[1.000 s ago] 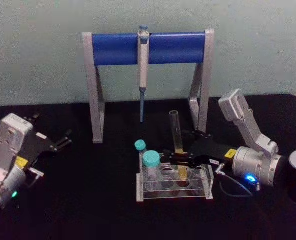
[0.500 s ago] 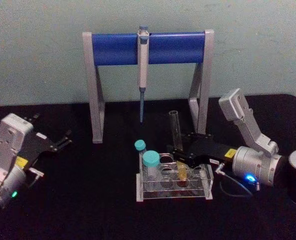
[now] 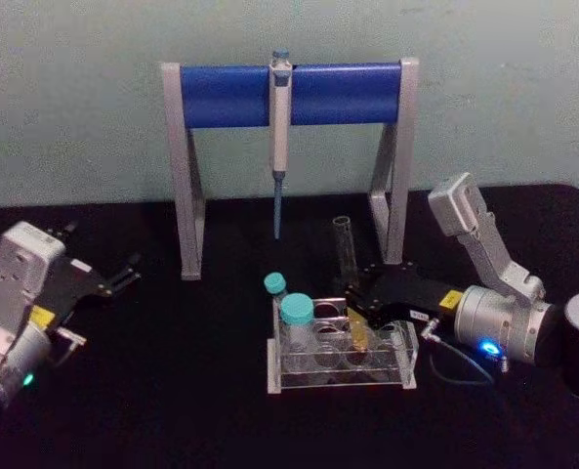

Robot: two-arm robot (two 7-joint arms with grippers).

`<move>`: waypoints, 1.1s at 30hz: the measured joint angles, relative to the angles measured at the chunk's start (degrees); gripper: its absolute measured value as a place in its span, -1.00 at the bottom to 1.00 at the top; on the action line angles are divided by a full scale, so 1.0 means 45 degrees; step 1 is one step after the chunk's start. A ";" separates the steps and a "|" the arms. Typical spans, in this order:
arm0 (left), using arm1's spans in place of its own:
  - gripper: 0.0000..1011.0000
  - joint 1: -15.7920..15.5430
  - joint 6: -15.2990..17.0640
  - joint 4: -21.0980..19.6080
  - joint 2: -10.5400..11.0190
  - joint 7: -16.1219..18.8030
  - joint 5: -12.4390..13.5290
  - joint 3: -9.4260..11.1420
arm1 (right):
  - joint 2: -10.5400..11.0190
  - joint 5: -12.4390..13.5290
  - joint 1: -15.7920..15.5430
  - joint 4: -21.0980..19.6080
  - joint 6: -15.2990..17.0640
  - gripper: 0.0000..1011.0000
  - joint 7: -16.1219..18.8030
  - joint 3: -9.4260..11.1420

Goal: Pick up the test tube from the test tube rack, shake it, then place it back into the test tube rack.

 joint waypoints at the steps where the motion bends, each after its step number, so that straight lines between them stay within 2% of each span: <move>1: 1.00 0.0000 0.0000 -0.0001 0.0000 -0.0001 0.0000 0.0000 | 0.0000 0.0000 0.0000 0.0000 0.0000 -0.55 0.0000 -0.0001; 8: 1.00 -0.0001 0.0000 0.0000 0.0000 0.0000 0.0000 0.0000 | 0.0000 -0.0001 0.0000 0.0000 0.0000 -0.55 -0.0001 -0.0001; 15: 1.00 -0.0001 0.0001 0.0000 0.0000 -0.0001 0.0000 0.0000 | -0.0042 -0.0033 -0.0351 -0.0104 -0.1102 -0.55 -0.0026 0.0256; 21: 1.00 -0.0001 0.0001 0.0000 0.0000 0.0000 0.0000 0.0000 | -0.0041 0.0091 -0.0924 -0.0407 -0.1977 -0.55 -0.0040 0.0617; 33: 1.00 -0.0001 0.0000 -0.0001 0.0000 0.0000 0.0000 0.0000 | 0.0068 0.0157 -0.1790 -0.1273 -0.2898 -0.55 -0.0298 0.1324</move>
